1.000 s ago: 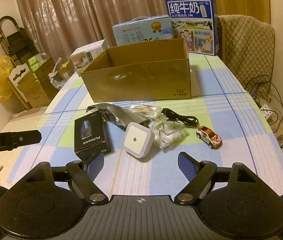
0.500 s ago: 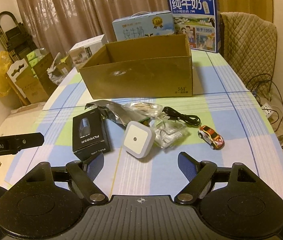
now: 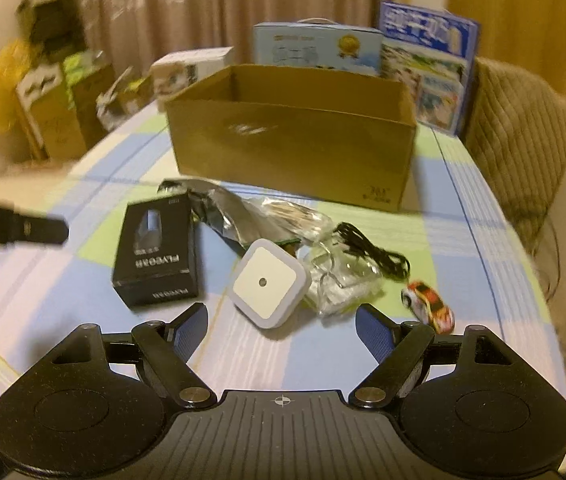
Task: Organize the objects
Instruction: 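Move both tools back toward the remaining items on the table, then grasp the white square night light with right tool while left tool grasps the black FLYCO box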
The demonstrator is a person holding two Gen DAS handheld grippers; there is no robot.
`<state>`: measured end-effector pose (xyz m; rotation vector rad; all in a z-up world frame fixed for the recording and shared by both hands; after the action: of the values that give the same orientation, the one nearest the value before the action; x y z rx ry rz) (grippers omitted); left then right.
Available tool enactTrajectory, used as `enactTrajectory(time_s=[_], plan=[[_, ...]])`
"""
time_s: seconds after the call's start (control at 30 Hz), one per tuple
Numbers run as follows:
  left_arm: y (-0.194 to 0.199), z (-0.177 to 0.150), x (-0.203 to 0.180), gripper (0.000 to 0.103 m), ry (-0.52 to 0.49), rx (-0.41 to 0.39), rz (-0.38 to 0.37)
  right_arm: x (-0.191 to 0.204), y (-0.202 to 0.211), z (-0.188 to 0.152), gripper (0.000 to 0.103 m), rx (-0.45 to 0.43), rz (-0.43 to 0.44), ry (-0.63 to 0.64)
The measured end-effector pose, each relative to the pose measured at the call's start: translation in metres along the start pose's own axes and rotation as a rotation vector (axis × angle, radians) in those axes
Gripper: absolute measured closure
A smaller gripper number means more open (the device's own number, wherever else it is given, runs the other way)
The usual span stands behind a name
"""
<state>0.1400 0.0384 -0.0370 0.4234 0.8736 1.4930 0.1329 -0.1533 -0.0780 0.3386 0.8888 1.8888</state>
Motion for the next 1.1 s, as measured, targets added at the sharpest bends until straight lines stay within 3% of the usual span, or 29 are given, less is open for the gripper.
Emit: enactTrajectory(time_s=[0.37,0.67,0.73,0.9,1.1], plan=[[-0.051,0.007,0.011,0.001,0.022,0.056,-0.003,0.035,-0.078,-0.007,0.025,-0.003,-0.076,0.524],[-0.08,0.009,0.012,0.001,0.041,0.088,-0.019,0.048,-0.125,-0.016,0.026,0.059,-0.142,0.787],[-0.083,0.009,0.01,0.001,0.037,0.094,-0.023,0.044,-0.129,-0.015,0.037,0.055,-0.159,0.787],[-0.091,0.006,0.006,0.001,0.032,0.111,-0.029,0.032,-0.127,-0.006,0.04,0.026,-0.15,0.674],[-0.101,0.005,-0.006,0.001,0.018,0.122,-0.023,-0.005,-0.111,0.016,0.04,0.014,-0.039,0.253]])
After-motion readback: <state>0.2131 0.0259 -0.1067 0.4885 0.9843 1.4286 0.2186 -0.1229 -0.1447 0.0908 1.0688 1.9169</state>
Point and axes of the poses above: each gripper's, at about its wrist camera, not at the fingertips, and y roughly against the way its jaws point, x to its left, z to its top, the point moved 8 cm from there along -y, roughly the way its jaws point, and after that the axes turned 11 degrees about y, right-handed, at the moved point
